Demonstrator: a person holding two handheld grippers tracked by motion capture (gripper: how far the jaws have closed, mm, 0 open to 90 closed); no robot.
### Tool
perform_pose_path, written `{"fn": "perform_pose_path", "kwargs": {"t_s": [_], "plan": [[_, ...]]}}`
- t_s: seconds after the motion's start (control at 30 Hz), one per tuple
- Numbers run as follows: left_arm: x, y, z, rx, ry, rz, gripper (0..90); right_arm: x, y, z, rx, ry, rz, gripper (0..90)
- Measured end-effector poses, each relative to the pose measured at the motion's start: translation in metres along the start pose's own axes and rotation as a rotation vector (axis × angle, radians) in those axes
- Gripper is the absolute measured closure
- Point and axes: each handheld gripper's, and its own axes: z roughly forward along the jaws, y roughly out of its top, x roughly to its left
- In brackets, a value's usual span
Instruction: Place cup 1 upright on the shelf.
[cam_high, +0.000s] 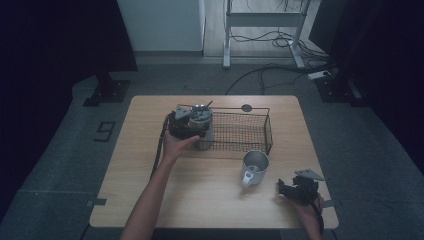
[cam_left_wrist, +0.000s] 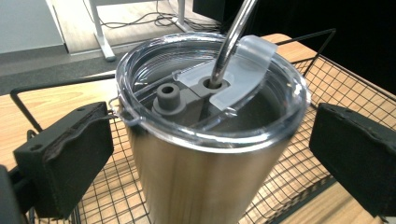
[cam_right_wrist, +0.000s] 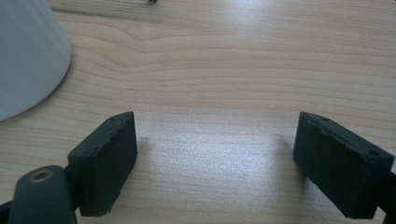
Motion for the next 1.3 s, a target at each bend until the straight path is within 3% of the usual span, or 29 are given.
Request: {"fn": "perform_pose_path", "kwargs": {"t_s": [0.37, 0.77, 1.3], "plan": [[0.001, -0.006, -0.025, -0.007, -0.024, -0.004, 0.0, 0.0, 0.0, 0.0, 0.0, -0.001, -0.001, 13.4], [-0.009, -0.011, -0.047, -0.021, -0.063, 0.018, 0.0, 0.0, 0.0, 0.0, 0.0, -0.005, 0.005, 13.5], [-0.033, -0.047, -0.083, -0.019, -0.134, 0.024, 0.0, 0.001, -0.001, -0.002, 0.001, -0.004, 0.004, 13.7]]}}
